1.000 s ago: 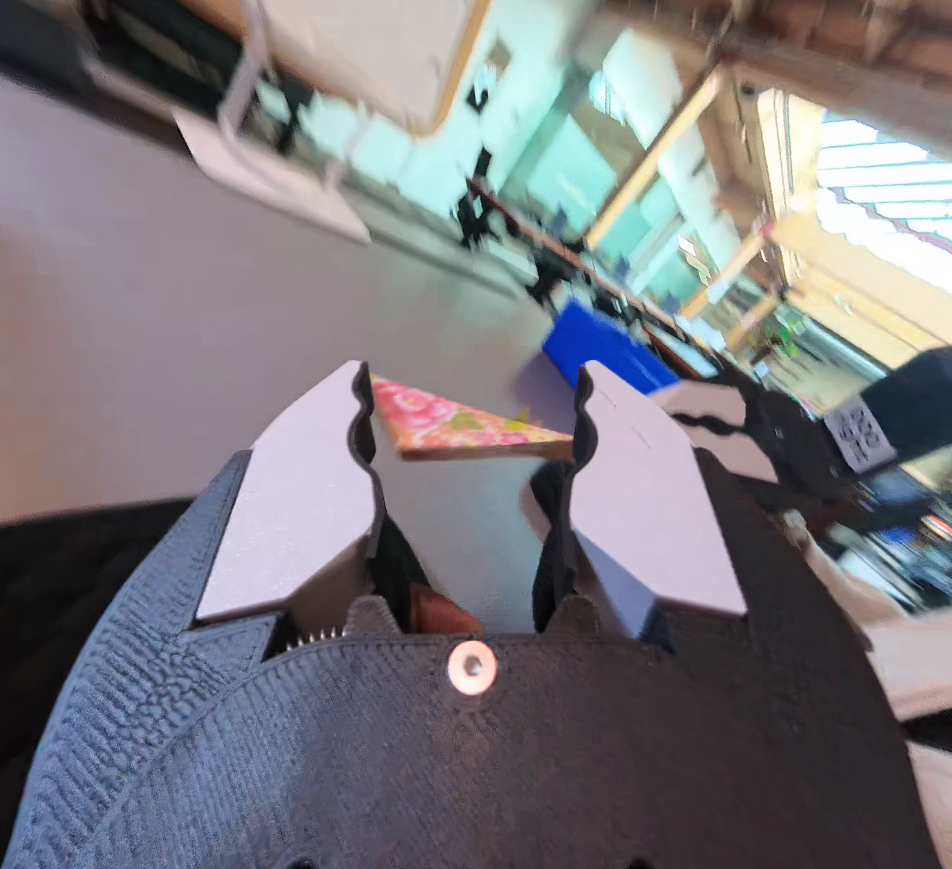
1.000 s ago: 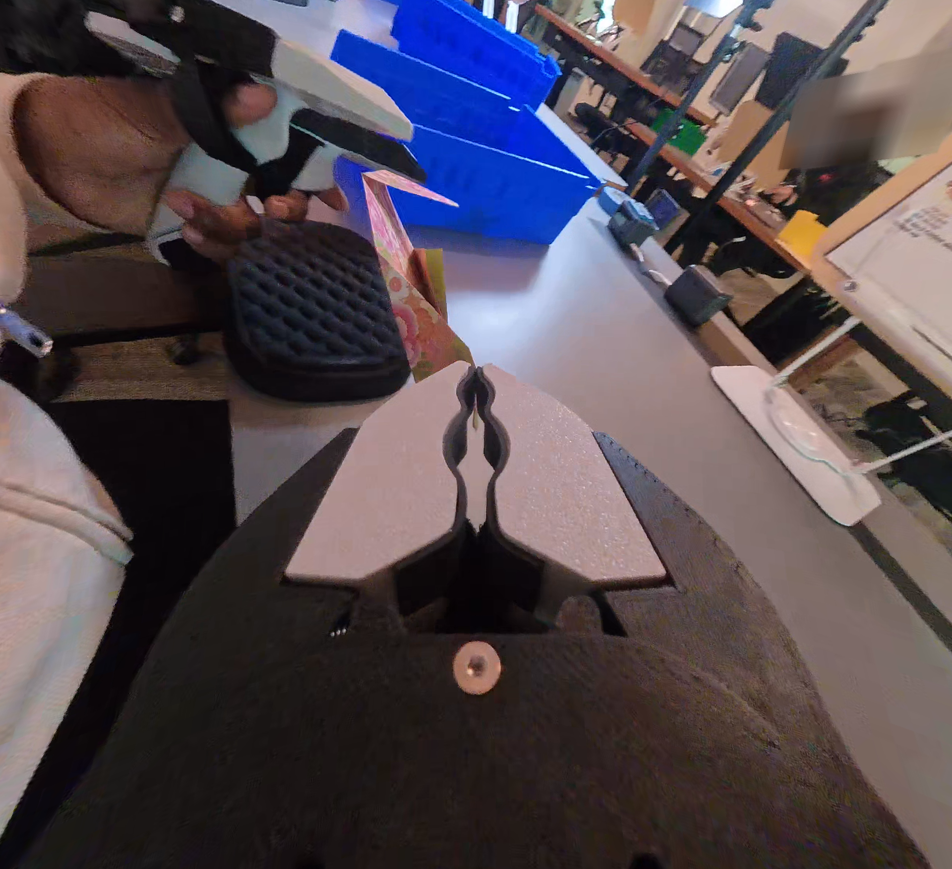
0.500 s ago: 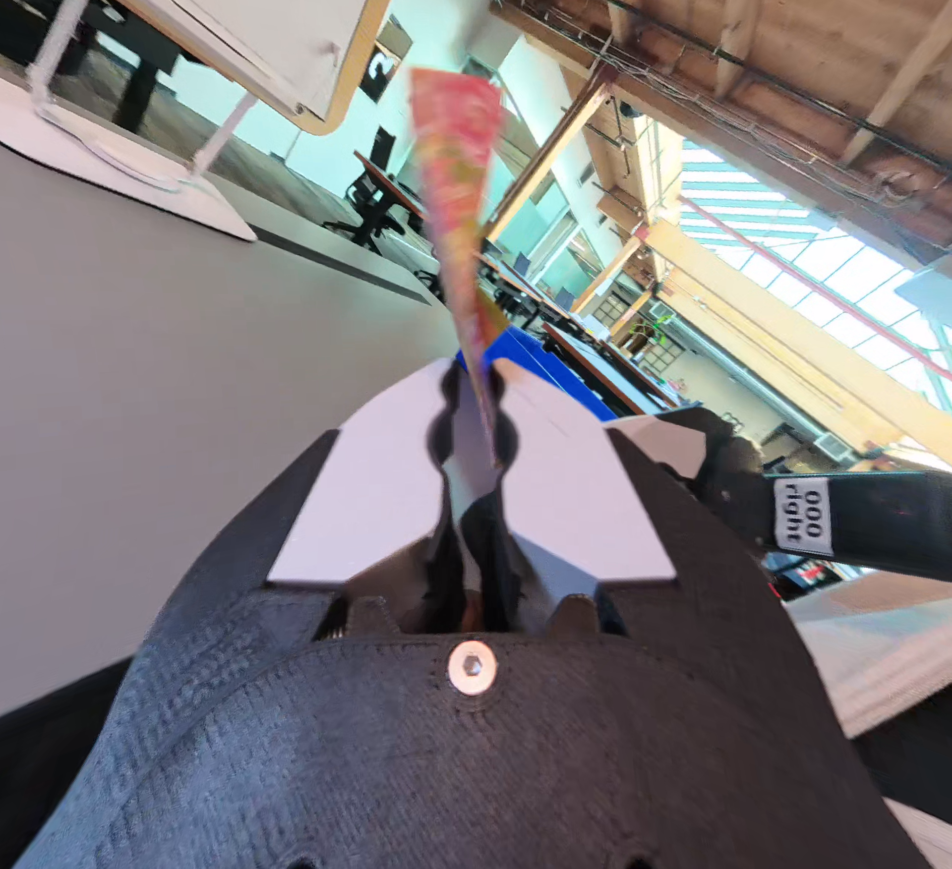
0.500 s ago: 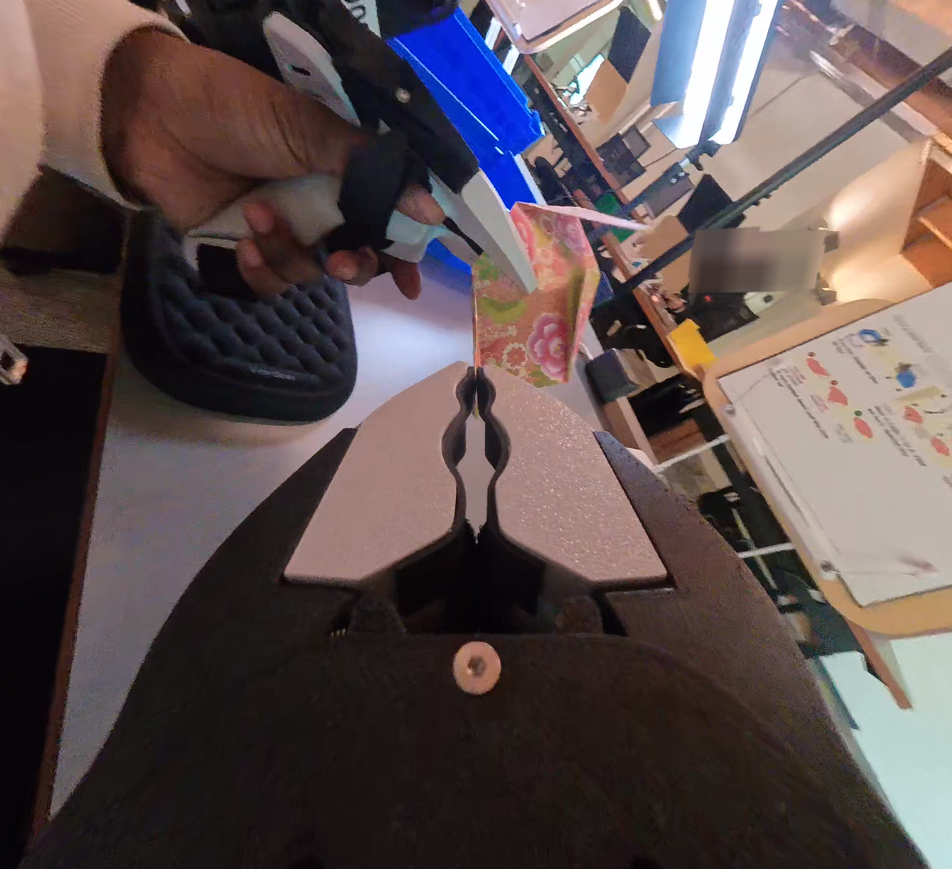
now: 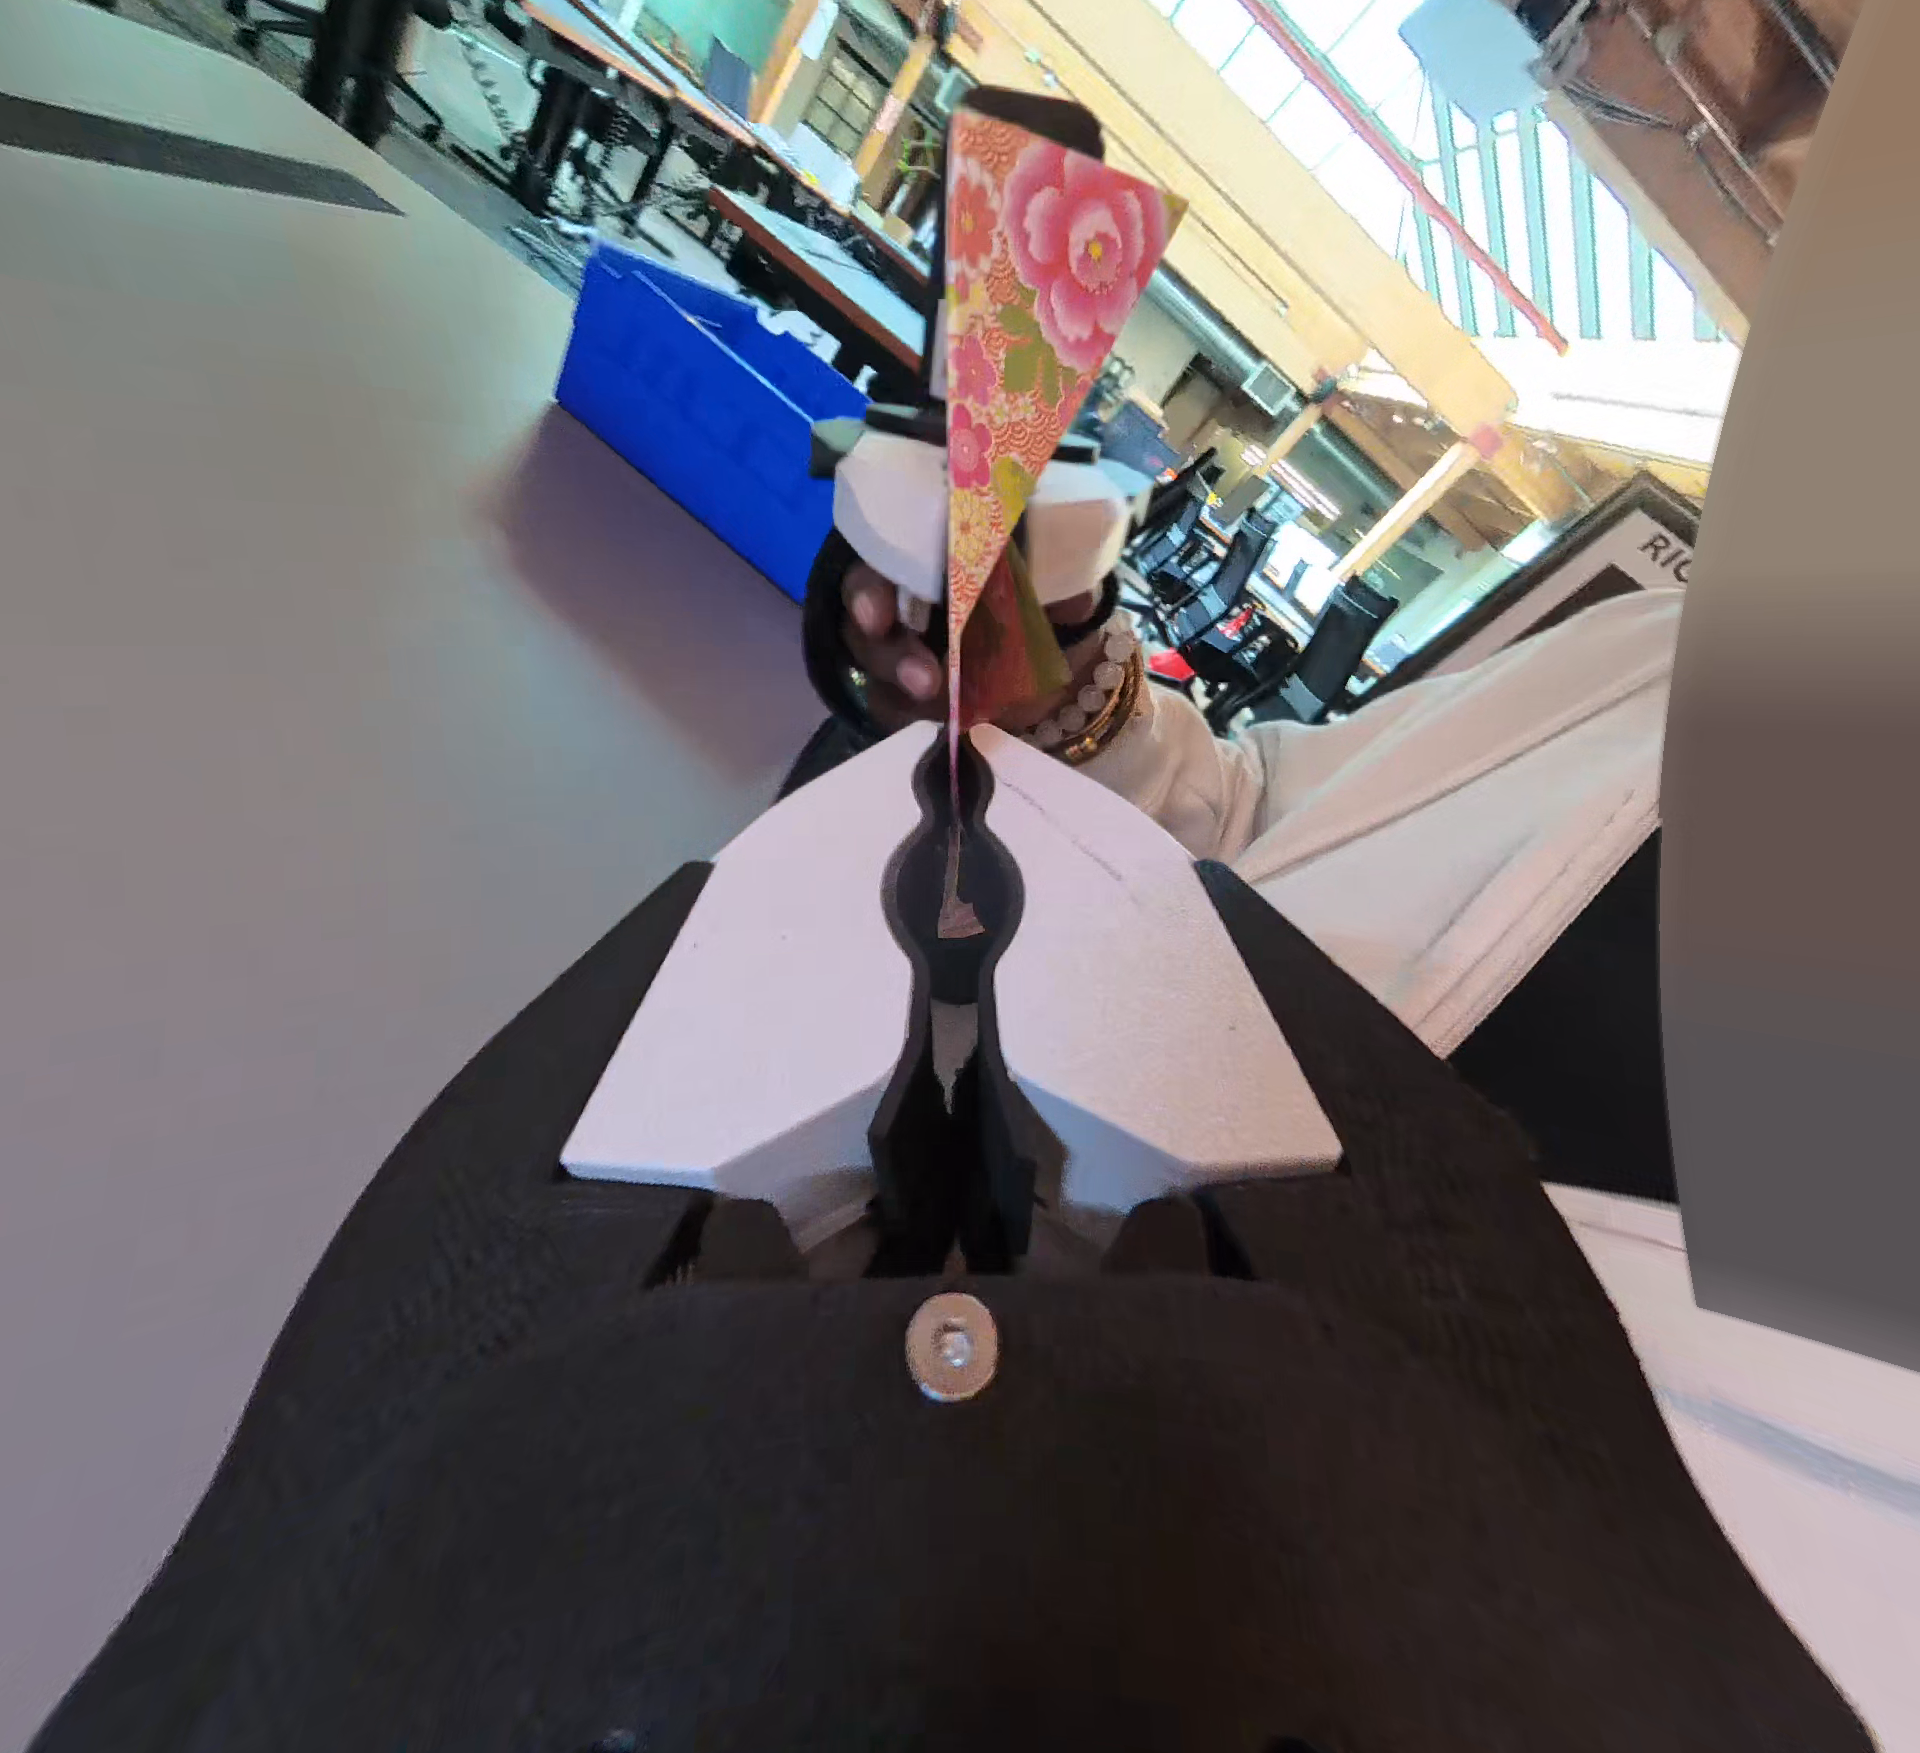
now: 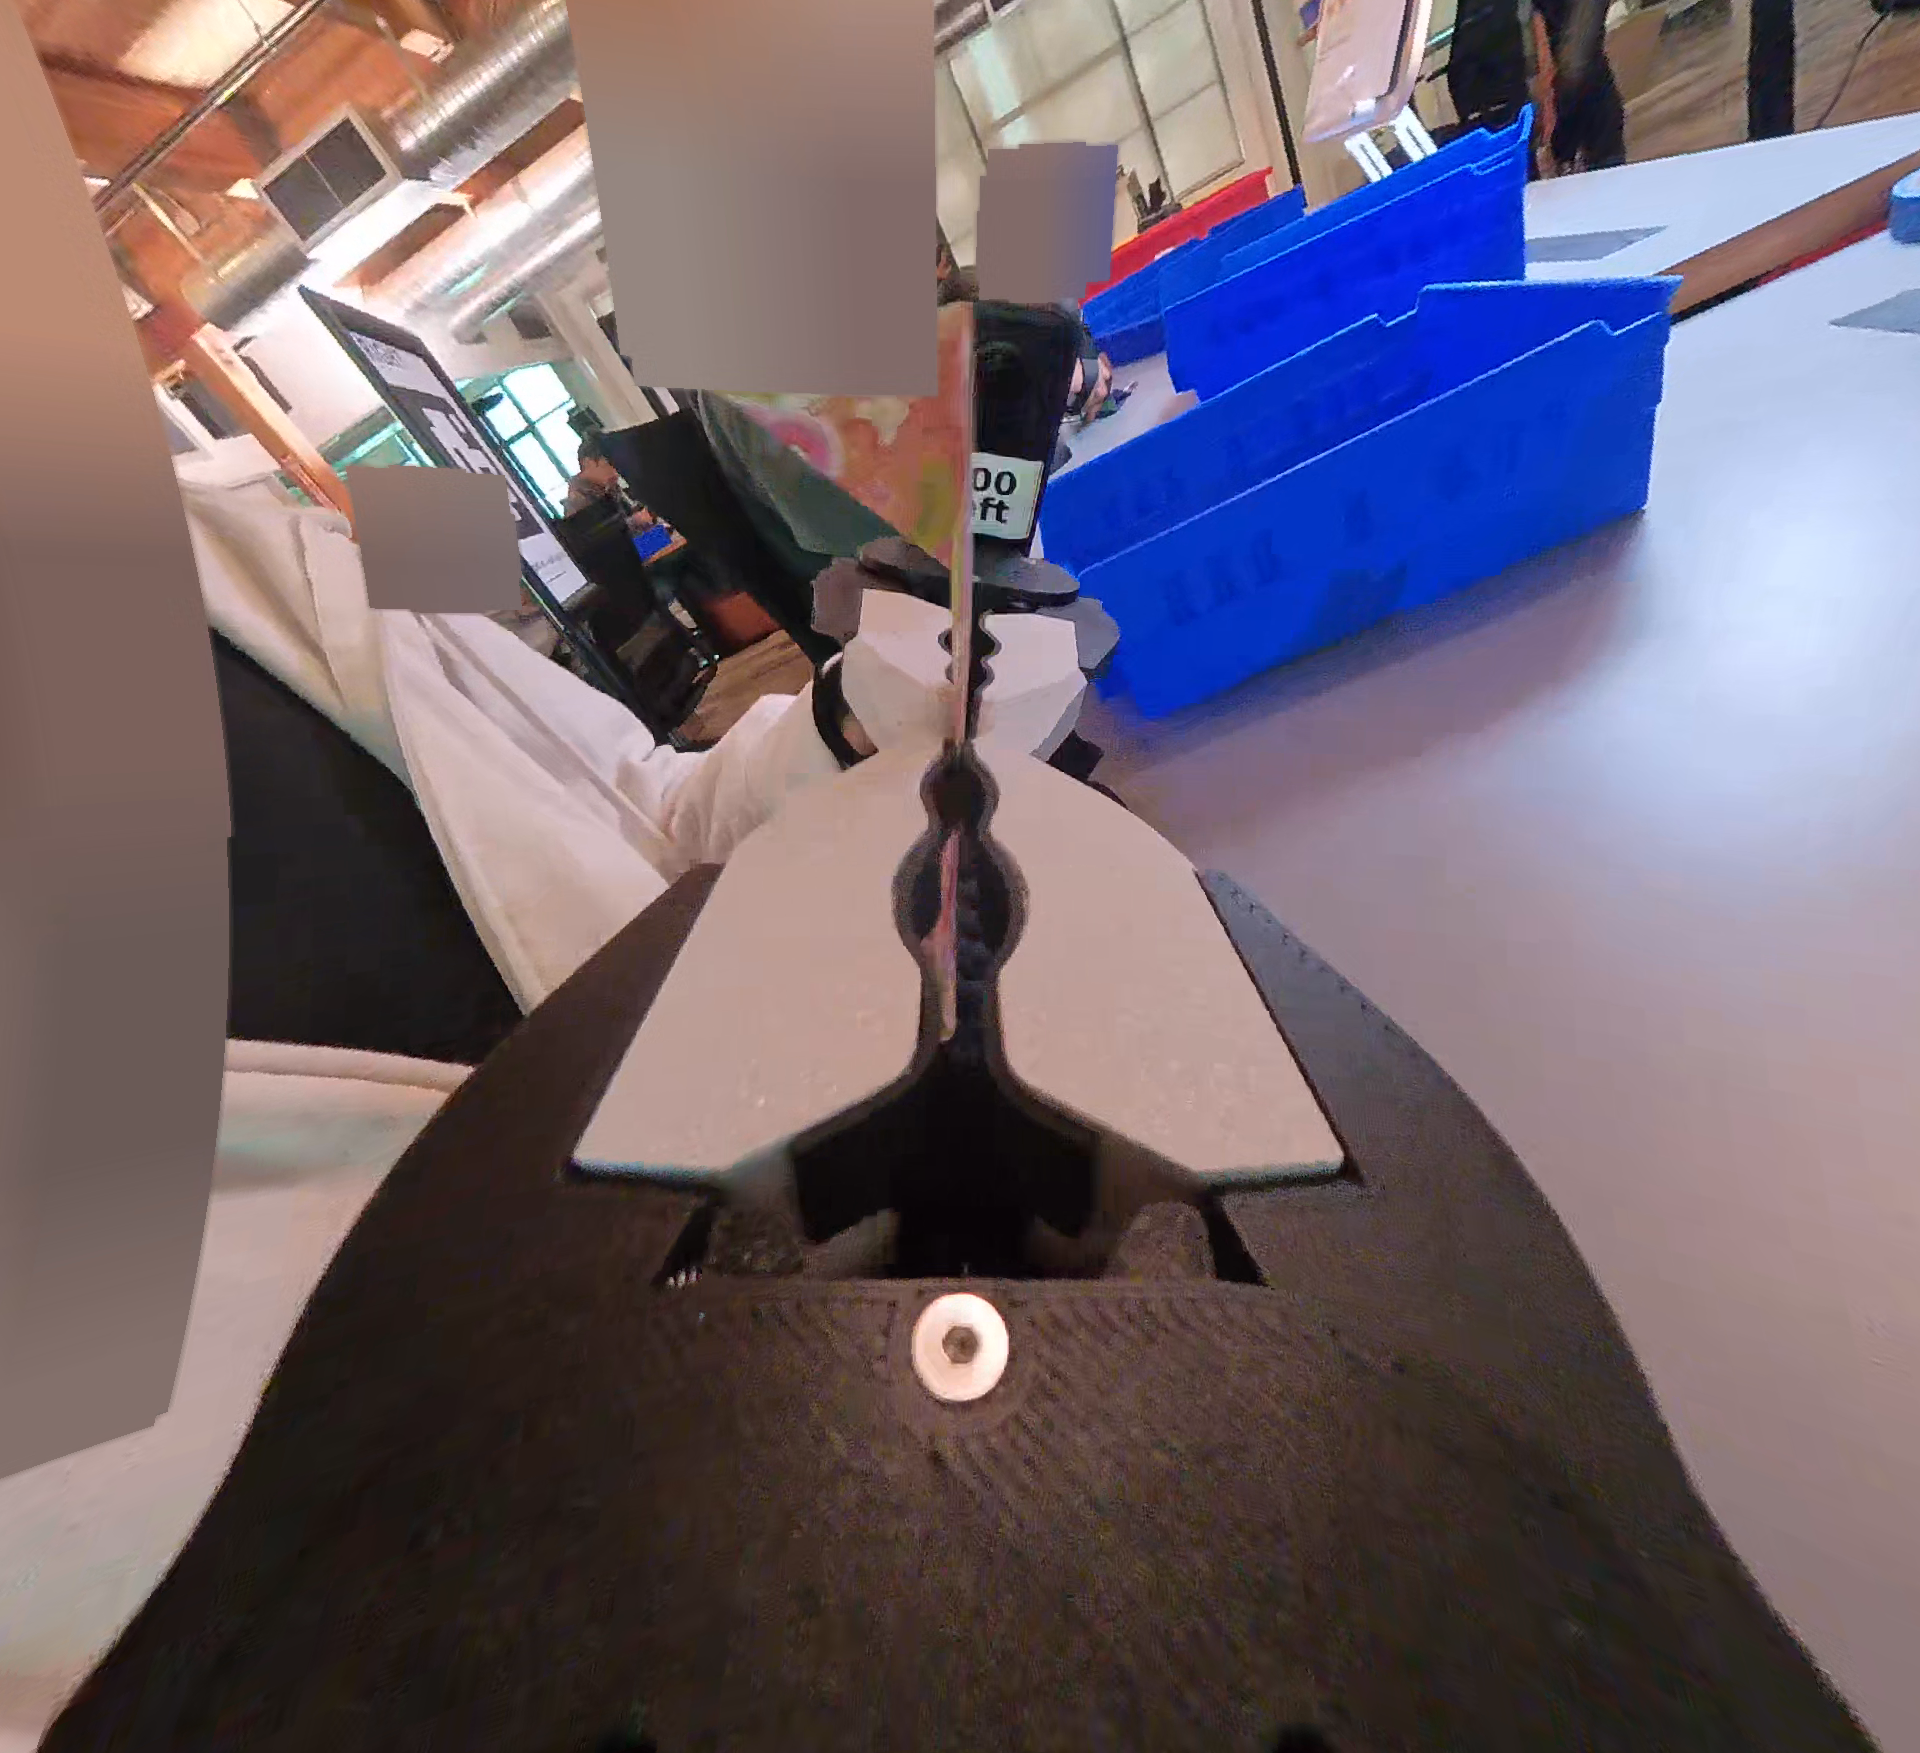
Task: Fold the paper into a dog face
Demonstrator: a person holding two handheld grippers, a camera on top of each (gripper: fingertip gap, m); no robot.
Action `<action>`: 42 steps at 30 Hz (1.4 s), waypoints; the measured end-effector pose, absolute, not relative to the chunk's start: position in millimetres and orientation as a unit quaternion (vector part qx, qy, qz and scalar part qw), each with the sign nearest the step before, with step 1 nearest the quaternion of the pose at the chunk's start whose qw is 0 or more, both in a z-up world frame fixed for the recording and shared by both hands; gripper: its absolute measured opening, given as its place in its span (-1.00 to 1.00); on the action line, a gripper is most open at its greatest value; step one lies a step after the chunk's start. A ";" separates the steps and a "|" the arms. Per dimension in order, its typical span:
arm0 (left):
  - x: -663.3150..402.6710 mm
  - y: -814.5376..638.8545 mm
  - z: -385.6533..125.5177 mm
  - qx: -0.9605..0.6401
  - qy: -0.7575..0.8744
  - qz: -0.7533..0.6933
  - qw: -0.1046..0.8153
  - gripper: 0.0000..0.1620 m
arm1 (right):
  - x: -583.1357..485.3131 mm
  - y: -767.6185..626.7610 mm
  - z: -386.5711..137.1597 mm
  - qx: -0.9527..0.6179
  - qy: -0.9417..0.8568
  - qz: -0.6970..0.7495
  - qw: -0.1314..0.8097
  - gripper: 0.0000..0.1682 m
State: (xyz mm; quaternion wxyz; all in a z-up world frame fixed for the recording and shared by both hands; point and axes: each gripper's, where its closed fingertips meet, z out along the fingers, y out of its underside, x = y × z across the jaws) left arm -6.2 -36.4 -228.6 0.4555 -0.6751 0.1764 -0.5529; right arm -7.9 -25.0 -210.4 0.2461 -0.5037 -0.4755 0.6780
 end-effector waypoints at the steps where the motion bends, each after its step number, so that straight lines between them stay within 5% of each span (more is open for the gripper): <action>1: -2.9 -34.4 -224.1 -0.667 0.181 -0.558 0.460 -1.00 | -5.7 -22.6 -210.9 -0.507 -0.475 0.674 0.252 -1.00; 2: -1.0 -31.3 -219.0 -0.658 0.184 -0.560 0.469 -0.93 | -1.2 -17.1 -209.1 -0.511 -0.466 0.674 0.261 -1.00; 5: -4.4 -16.1 -210.1 -0.650 0.184 -0.514 0.529 -0.20 | 32.7 20.9 -192.3 -0.535 -0.387 0.684 0.311 -1.00; 7: -9.9 -11.5 -204.5 -0.639 0.190 -0.468 0.579 -0.05 | 75.4 61.8 -177.4 -0.560 -0.312 0.673 0.368 -1.00; 11: -22.5 -9.4 -208.1 -0.640 0.195 -0.396 0.629 -0.03 | 220.7 158.5 -143.6 -0.598 -0.124 0.575 0.545 -1.00; 14: -35.7 -8.4 -211.1 -0.636 0.172 -0.381 0.649 -0.04 | 320.3 214.0 -159.0 -0.642 -0.017 0.494 0.586 -0.99; 32: -76.6 -18.2 -187.3 -0.622 0.165 -0.314 0.699 -0.13 | 375.2 286.3 -319.1 -0.922 -0.116 0.312 0.199 -1.00; 38: -86.9 -21.7 -186.8 -0.628 0.169 -0.294 0.700 -0.13 | 369.6 287.0 -344.4 -0.935 -0.115 0.304 0.143 -0.99; 42: -89.6 -23.2 -182.4 -0.626 0.172 -0.283 0.706 -0.13 | 387.4 291.7 -356.1 -0.959 -0.136 0.198 0.150 -0.81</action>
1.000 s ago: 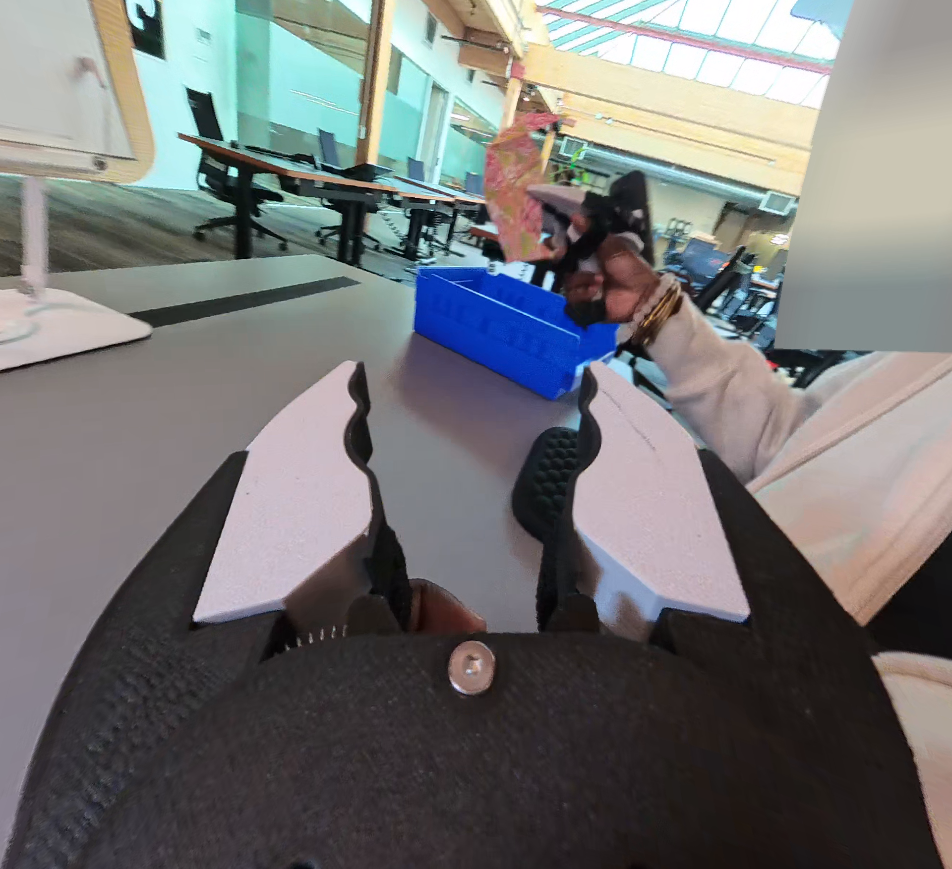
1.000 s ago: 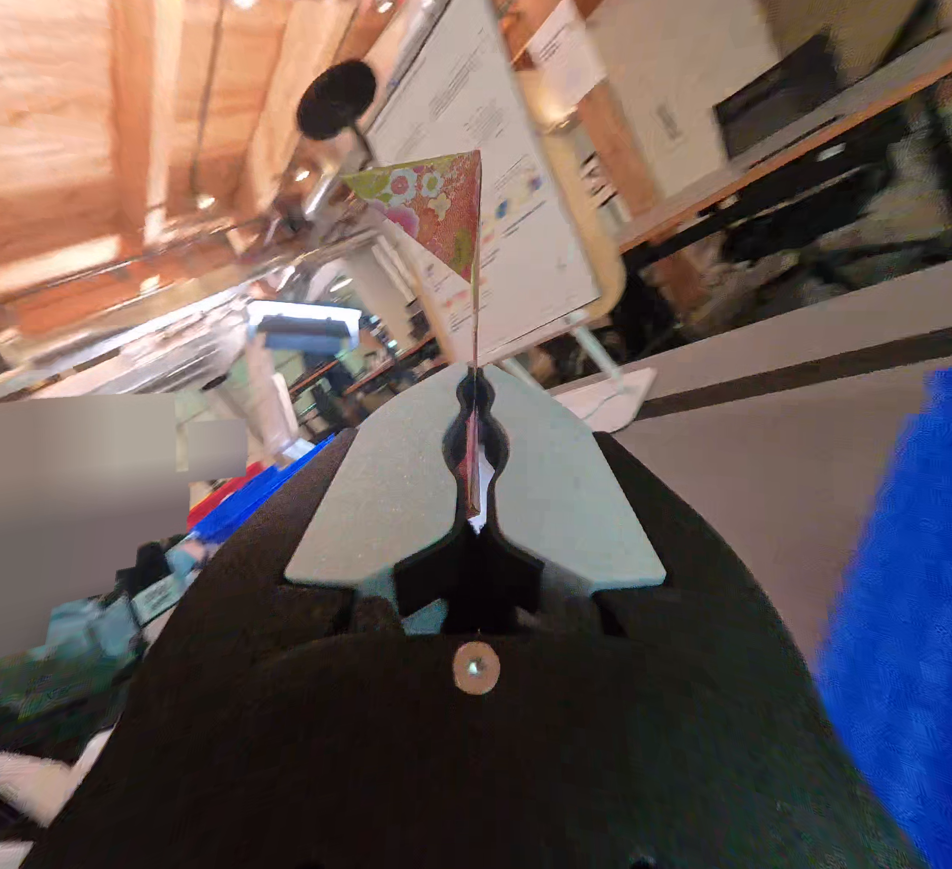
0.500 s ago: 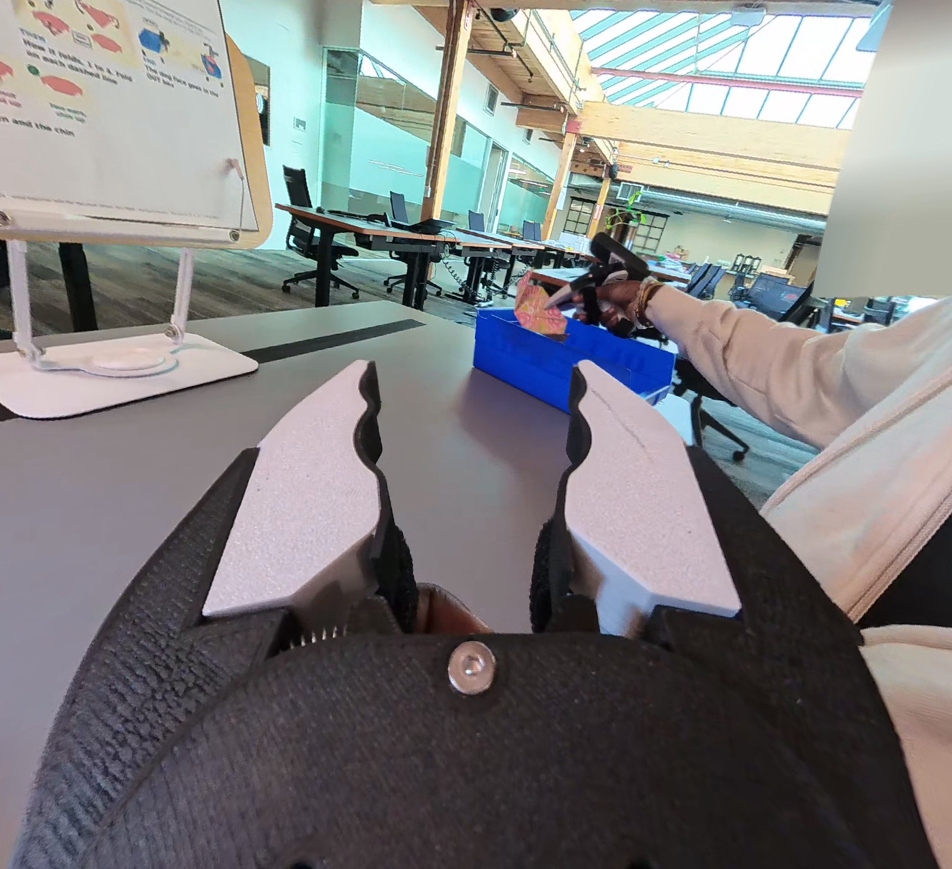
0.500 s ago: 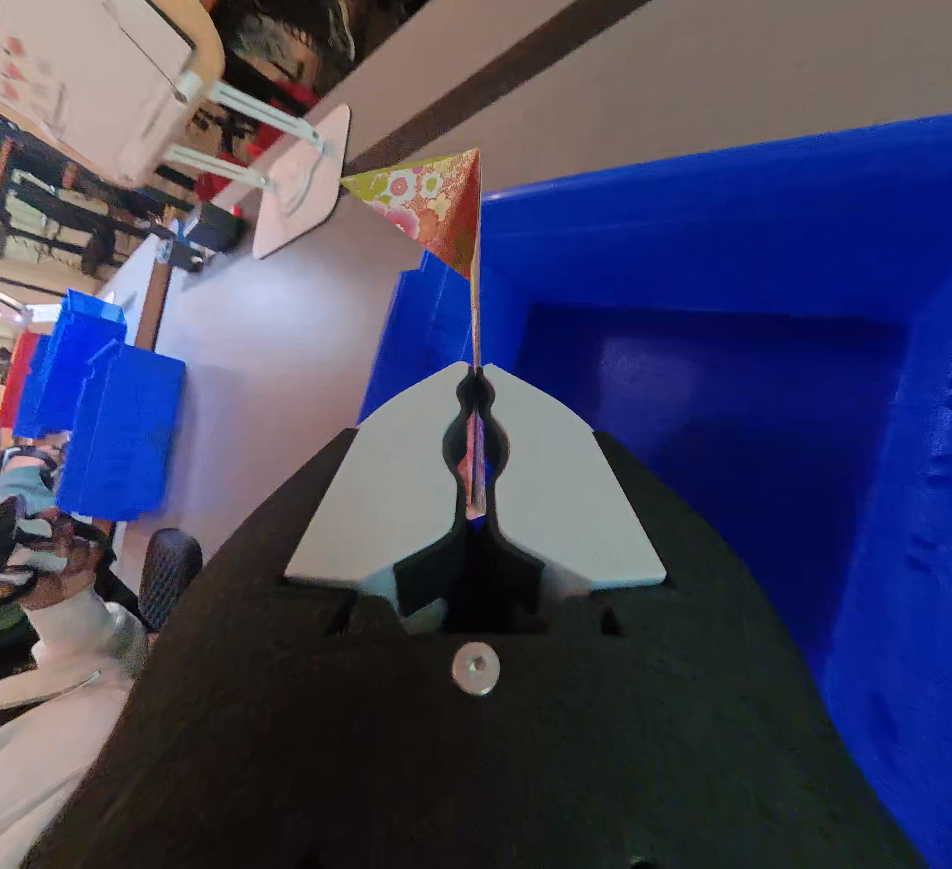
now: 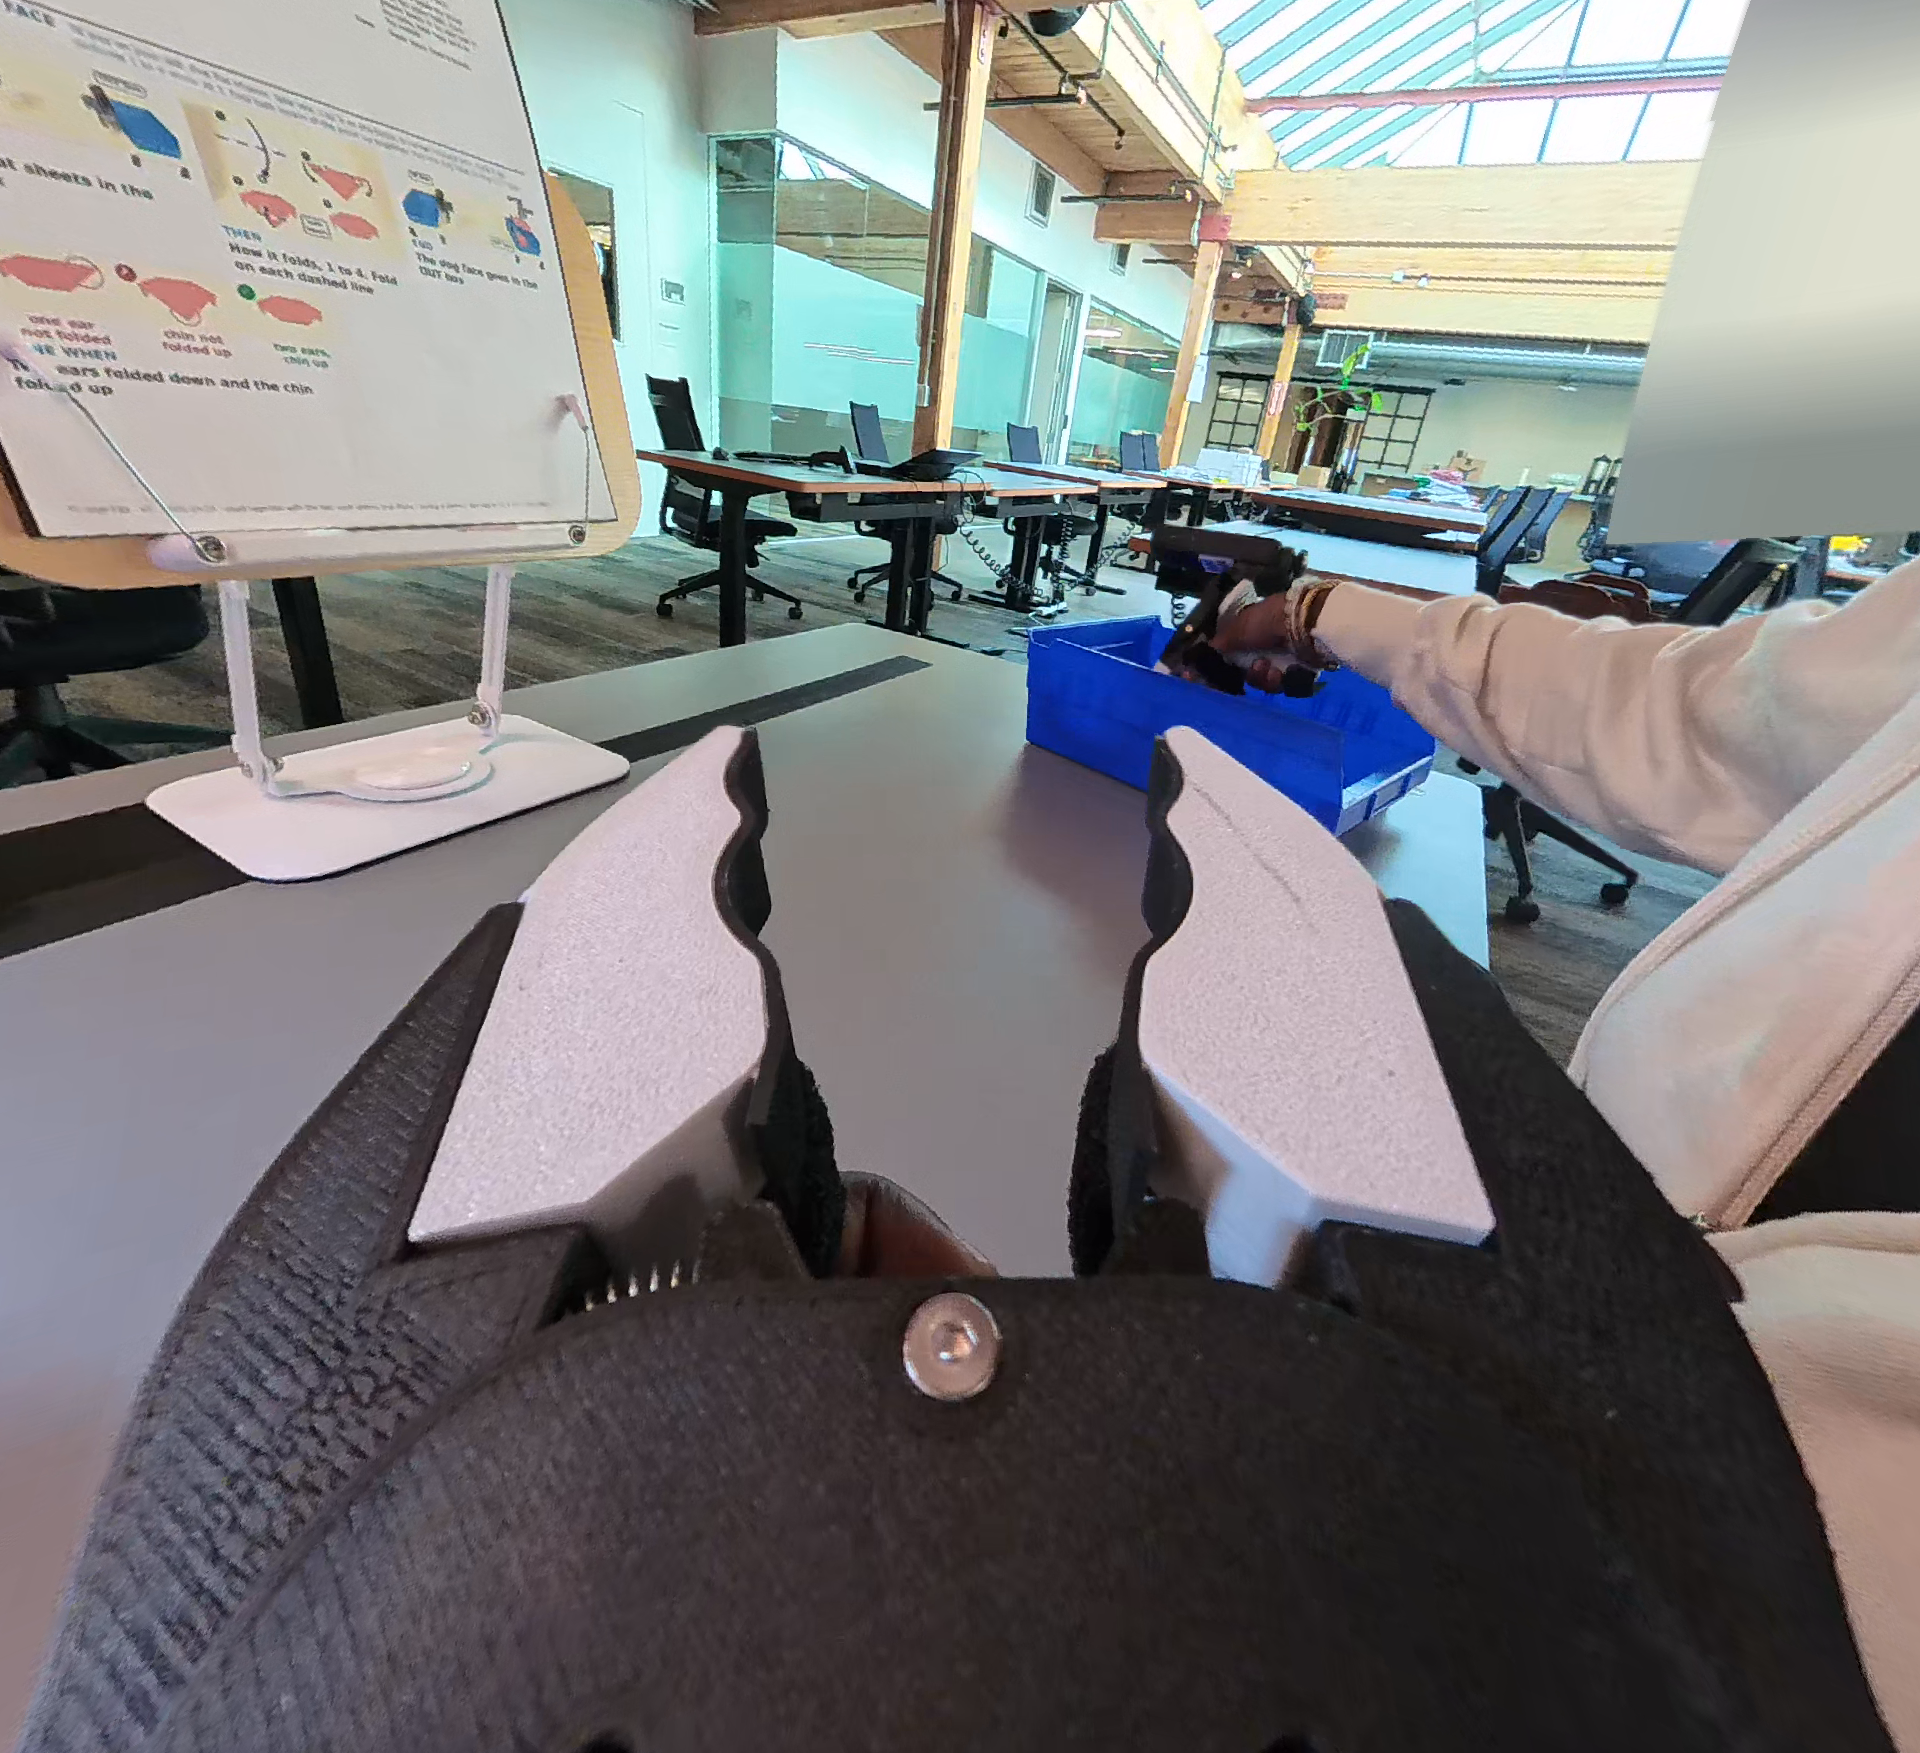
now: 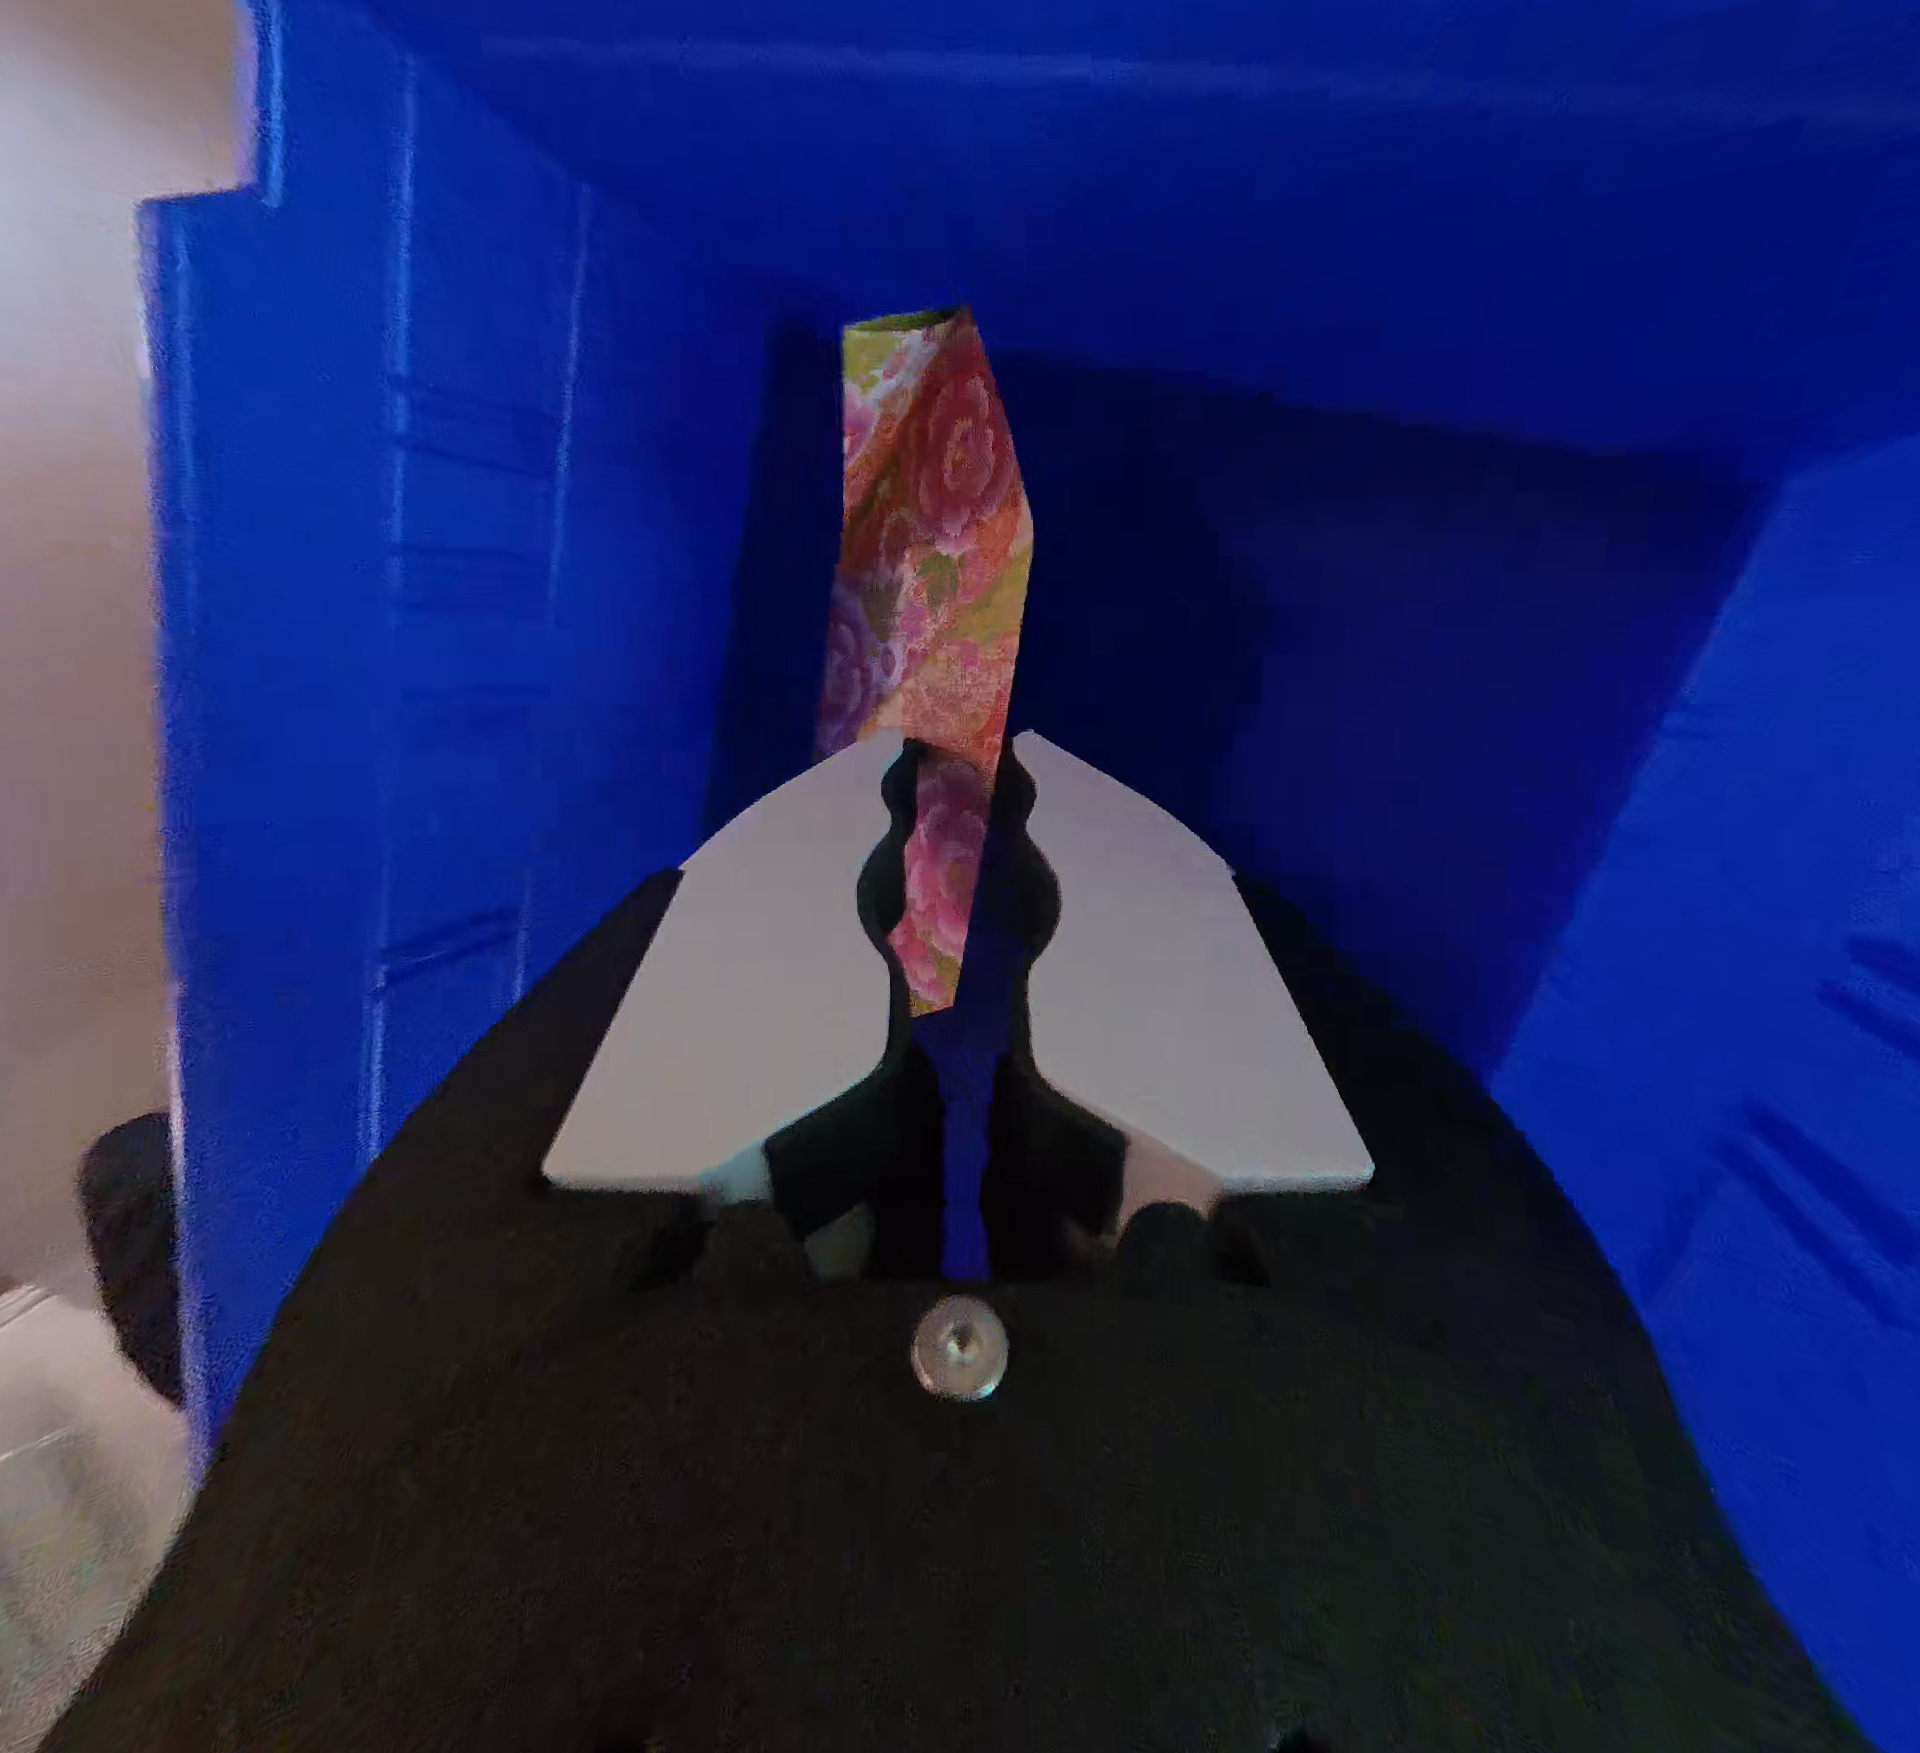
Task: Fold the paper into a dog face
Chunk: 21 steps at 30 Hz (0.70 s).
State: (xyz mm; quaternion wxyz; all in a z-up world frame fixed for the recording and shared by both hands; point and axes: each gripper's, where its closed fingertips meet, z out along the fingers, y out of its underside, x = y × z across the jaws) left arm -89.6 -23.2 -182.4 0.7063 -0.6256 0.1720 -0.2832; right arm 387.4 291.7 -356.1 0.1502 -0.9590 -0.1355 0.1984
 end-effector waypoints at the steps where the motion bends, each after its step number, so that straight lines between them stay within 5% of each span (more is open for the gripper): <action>1: -89.6 -23.8 -181.2 -0.625 0.174 -0.281 0.708 -0.13 | 392.4 293.1 -355.6 -0.962 -0.146 0.167 0.157 -0.76; 7: -89.5 -26.8 -177.4 -0.625 0.186 -0.262 0.711 -0.13 | 398.4 302.3 -328.3 -0.946 -0.225 0.042 0.231 -0.60; 10: -93.8 -28.3 -176.3 -0.629 0.178 -0.254 0.713 -0.12 | 386.7 310.5 -283.1 -0.902 -0.265 -0.026 0.341 -0.60; 15: -109.4 -36.7 -176.5 -0.645 0.124 -0.279 0.701 -0.16 | 295.9 271.2 -178.5 -0.739 -0.342 -0.028 0.580 0.04; 19: -136.6 -48.8 -177.4 -0.642 0.083 -0.223 0.729 -0.16 | 202.1 201.9 -149.4 -0.645 -0.385 0.125 0.648 0.53; 21: -154.7 -55.8 -183.8 -0.661 0.070 -0.171 0.727 -0.16 | 161.0 167.8 -148.8 -0.599 -0.414 0.207 0.653 0.62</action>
